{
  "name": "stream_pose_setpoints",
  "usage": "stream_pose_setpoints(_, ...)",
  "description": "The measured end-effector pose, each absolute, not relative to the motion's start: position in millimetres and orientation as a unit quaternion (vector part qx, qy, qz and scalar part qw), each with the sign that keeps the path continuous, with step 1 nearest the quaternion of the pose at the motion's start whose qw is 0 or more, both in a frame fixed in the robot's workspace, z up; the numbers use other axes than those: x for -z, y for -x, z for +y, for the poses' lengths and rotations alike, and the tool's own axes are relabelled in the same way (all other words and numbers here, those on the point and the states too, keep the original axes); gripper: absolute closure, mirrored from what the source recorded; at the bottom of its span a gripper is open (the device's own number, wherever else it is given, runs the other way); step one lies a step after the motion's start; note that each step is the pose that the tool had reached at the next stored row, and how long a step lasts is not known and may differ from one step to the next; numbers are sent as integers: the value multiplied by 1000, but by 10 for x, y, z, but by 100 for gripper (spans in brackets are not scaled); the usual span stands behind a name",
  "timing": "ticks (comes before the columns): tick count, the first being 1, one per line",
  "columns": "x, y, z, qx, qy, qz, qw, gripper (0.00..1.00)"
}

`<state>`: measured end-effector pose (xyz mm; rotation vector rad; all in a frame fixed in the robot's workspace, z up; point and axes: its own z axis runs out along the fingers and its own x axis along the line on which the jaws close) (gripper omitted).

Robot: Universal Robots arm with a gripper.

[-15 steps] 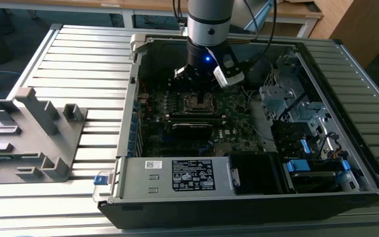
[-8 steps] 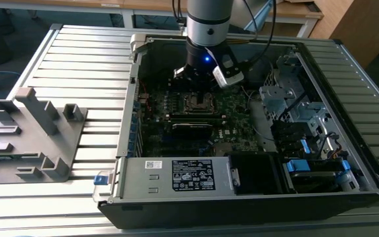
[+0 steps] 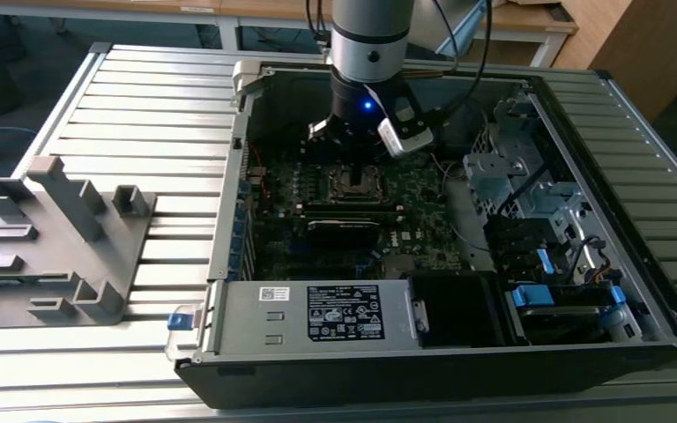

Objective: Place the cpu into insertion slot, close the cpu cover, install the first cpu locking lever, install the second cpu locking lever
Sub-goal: 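Install the second cpu locking lever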

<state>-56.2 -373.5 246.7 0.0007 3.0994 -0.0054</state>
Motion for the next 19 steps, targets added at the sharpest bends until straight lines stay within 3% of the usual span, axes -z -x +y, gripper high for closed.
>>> stream_pose_setpoints(19,-2434,613,-3735,2,0,1000,22,89)
